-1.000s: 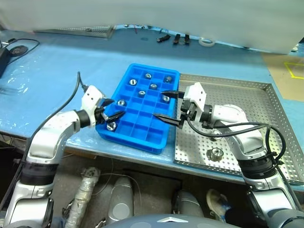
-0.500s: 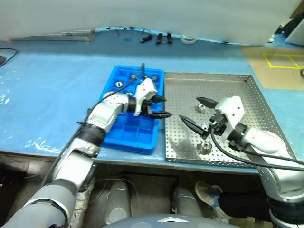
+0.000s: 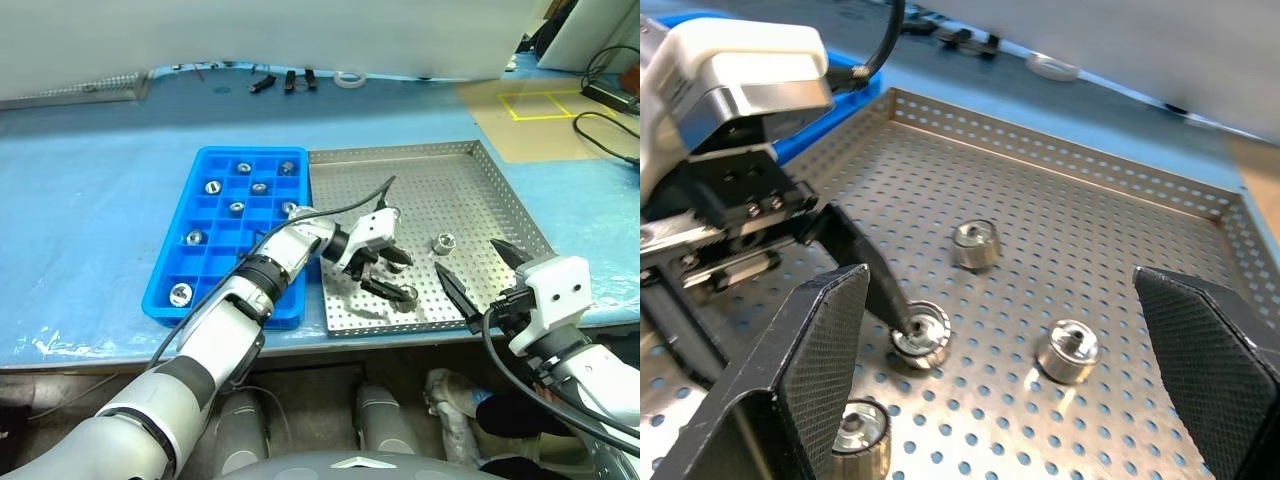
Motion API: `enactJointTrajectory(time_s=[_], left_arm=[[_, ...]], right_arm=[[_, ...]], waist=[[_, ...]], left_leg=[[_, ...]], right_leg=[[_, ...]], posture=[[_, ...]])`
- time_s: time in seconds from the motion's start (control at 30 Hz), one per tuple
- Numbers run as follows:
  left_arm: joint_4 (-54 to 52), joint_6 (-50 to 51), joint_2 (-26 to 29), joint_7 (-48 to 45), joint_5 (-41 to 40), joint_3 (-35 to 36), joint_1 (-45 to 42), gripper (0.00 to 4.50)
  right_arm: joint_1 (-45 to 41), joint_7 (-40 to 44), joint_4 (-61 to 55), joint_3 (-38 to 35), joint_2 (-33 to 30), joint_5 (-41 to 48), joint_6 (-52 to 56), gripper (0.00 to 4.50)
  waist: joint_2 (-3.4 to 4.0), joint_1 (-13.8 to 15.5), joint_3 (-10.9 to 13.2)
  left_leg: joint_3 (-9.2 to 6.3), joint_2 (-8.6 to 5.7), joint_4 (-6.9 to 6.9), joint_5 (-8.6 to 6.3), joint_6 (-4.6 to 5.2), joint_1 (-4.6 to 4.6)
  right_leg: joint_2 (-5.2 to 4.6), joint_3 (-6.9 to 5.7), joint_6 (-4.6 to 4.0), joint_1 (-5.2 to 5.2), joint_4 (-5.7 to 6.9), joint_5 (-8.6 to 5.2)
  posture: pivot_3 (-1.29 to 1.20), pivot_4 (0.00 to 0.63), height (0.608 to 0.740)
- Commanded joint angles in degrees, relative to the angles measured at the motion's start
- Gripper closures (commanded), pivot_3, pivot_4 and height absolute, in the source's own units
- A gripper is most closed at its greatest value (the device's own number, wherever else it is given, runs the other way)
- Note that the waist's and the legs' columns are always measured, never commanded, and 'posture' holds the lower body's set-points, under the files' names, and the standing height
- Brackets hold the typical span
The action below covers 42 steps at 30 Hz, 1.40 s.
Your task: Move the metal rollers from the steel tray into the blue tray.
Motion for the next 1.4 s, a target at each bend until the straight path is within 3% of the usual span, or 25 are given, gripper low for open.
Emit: enactJointTrajectory(time_s=[0.03,0.57,0.87,0.97,1.13,1.4], left_arm=[[1.57,-2.91,-1.14,-1.12,1.71,-0.04,-1.57,0.65],[9.59,-7.31,-4.63,6.47,9.59,0.12,-1.98,0.65],[11.11,-7.71,-4.26,4.90,10.89,0.32,-1.75,0.65],[10.63,-7.72,-4.16,4.32,10.37,1.00,-1.73,1.25],[10.01,-7.13,-3.79,2.73,9.16,2.18,-1.50,2.81],[7.11,-6.13,-2.70,1.86,7.45,4.89,-1.16,2.78]], right_arm=[[1.44,-2.93,-2.45,-0.28,-1.17,1.65,-2.79,0.00],[3.92,-6.25,-2.45,-1.10,-4.97,4.80,-2.98,0.00],[3.35,-6.27,-2.45,0.29,-4.34,3.26,-2.02,0.00],[2.71,-5.95,-2.44,0.51,-4.09,2.71,-1.39,0.00],[1.86,-5.23,-2.08,0.72,-3.66,1.92,-1.07,0.00],[0.45,-2.42,-1.53,0.78,-3.30,2.74,-0.81,0.00]], waist=[[0.00,-0.75,0.00],[-0.01,-4.22,0.00],[0.00,-6.00,0.00],[0.00,-6.40,0.00],[0.00,-7.01,0.00],[0.00,-7.01,0.00]], left_leg=[[0.00,-0.01,0.02,-0.02,0.02,-0.01],[-0.02,-0.30,0.18,-0.33,0.48,-0.05],[-0.05,-0.46,0.19,-0.56,0.80,-0.08],[-0.05,-0.48,0.21,-0.59,0.85,-0.09],[-0.05,-0.48,0.23,-0.60,0.86,-0.10],[-0.05,-0.48,0.25,-0.61,0.88,-0.10]], right_leg=[[-0.01,0.00,0.01,0.01,-0.01,-0.01],[-0.44,-0.23,0.06,0.51,-0.49,-0.04],[-0.58,-0.26,-0.15,0.83,-1.01,0.10],[-0.61,-0.28,-0.16,0.87,-1.04,0.10],[-0.61,-0.29,-0.16,0.87,-1.04,0.10],[-0.62,-0.29,-0.17,0.89,-1.03,0.11]], posture=[[-0.72,0.150,0.740],[-0.70,0.150,0.740],[-0.69,0.150,0.740],[-0.69,0.150,0.740],[-0.68,0.150,0.740],[-0.66,0.150,0.740]])
